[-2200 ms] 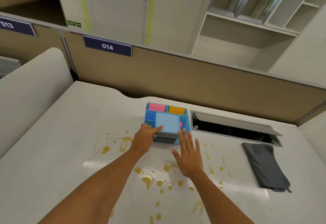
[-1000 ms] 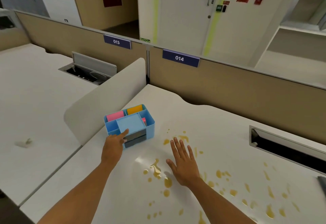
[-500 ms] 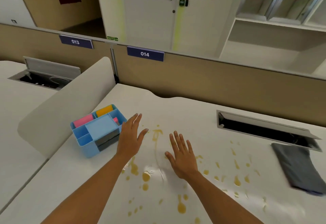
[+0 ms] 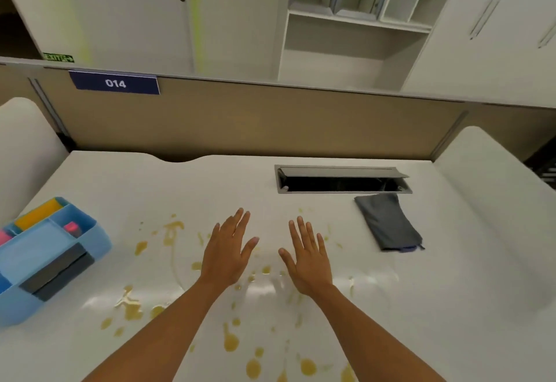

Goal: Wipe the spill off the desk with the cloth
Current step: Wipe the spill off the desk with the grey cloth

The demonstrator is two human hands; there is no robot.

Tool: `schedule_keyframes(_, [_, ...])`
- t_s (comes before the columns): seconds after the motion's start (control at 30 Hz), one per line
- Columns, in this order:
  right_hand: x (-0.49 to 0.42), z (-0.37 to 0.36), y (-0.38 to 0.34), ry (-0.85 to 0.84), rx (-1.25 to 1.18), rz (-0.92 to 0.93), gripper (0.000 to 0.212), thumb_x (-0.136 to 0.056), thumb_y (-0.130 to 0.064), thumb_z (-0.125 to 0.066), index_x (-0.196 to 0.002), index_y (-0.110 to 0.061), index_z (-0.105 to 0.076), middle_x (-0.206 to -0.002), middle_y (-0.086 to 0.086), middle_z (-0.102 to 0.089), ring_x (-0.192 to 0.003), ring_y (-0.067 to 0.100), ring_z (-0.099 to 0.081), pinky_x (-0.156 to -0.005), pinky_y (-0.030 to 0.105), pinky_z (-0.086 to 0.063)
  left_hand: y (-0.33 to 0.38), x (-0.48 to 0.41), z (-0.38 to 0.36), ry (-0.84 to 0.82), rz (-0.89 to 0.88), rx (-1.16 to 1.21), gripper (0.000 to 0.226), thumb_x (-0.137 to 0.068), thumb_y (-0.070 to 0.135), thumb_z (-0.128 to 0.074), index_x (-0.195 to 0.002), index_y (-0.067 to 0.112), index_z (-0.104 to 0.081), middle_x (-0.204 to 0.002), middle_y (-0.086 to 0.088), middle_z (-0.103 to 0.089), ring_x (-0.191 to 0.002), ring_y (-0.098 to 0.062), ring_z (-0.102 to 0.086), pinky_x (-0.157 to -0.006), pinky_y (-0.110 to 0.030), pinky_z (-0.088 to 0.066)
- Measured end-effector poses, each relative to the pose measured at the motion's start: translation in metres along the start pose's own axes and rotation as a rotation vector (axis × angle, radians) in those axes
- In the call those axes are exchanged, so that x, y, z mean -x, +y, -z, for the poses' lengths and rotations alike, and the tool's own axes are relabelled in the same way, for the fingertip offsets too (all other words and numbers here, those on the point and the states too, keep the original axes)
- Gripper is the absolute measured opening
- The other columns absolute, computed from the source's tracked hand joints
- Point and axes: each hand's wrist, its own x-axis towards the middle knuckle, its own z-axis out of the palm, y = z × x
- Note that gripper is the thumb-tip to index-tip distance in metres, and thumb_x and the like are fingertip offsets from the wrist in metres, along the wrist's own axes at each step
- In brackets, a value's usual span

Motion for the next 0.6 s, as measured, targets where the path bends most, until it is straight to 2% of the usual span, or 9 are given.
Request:
schedule_keyframes(0.1, [0.006,0.004,0.036,0.005,-0.019,-0.086,0.071,-0.095,-0.064,-0.009,-0.153,-0.031,0.015,-0.159,-0.01,0.026,-0.146,0.011,0.025,-0.119,0.034,0.015,0.014,-0.005,-0.018,-0.067,-0.076,-0.016,0.072,-0.094,0.062,-0.014,-0.154,0.022,-0.018,-0.163,0.001,-0.017,-0.151,-0.021,-0.016,-0.122,-0.042,-0.012])
schedule_keyframes(0.23, [0.009,0.01,0.09,0.001,-0.056,-0.252,0.071,-0.099,-0.06,-0.017,-0.155,-0.026,0.009,-0.163,-0.004,0.017,-0.15,0.016,0.014,-0.121,0.037,0.007,0.032,-0.015,-0.035,-0.138,-0.145,-0.032,0.065,-0.099,0.055,-0.022,-0.155,0.026,-0.007,-0.164,0.007,-0.005,-0.152,-0.014,-0.001,-0.124,-0.039,-0.003])
schedule_keyframes(0.4, [0.018,0.018,0.155,-0.052,-0.099,-0.467,0.068,-0.102,-0.052,-0.026,-0.156,-0.016,-0.004,-0.165,0.005,0.006,-0.152,0.023,0.006,-0.122,0.041,-0.001,0.046,-0.022,-0.05,-0.172,-0.252,-0.028,0.066,-0.1,0.057,-0.021,-0.155,0.028,-0.002,-0.164,0.011,0.0,-0.152,-0.011,0.003,-0.124,-0.04,-0.002])
schedule_keyframes(0.53, [0.018,0.026,0.185,-0.051,-0.098,-0.534,0.065,-0.103,-0.045,-0.031,-0.156,-0.015,-0.009,-0.165,0.006,0.002,-0.152,0.025,0.004,-0.122,0.041,-0.002,0.049,-0.02,-0.059,-0.186,-0.288,-0.027,0.068,-0.096,0.06,-0.014,-0.155,0.028,-0.001,-0.164,0.011,0.002,-0.151,-0.01,0.006,-0.123,-0.041,0.0])
schedule_keyframes(0.6, [0.01,0.031,0.194,-0.068,-0.164,-0.554,0.063,-0.103,-0.04,-0.037,-0.156,-0.015,-0.012,-0.165,0.006,-0.005,-0.152,0.026,-0.004,-0.122,0.042,-0.007,0.05,-0.017,-0.063,-0.184,-0.282,-0.032,0.069,-0.096,0.061,-0.013,-0.155,0.028,0.001,-0.164,0.011,0.005,-0.151,-0.01,0.009,-0.123,-0.04,0.006])
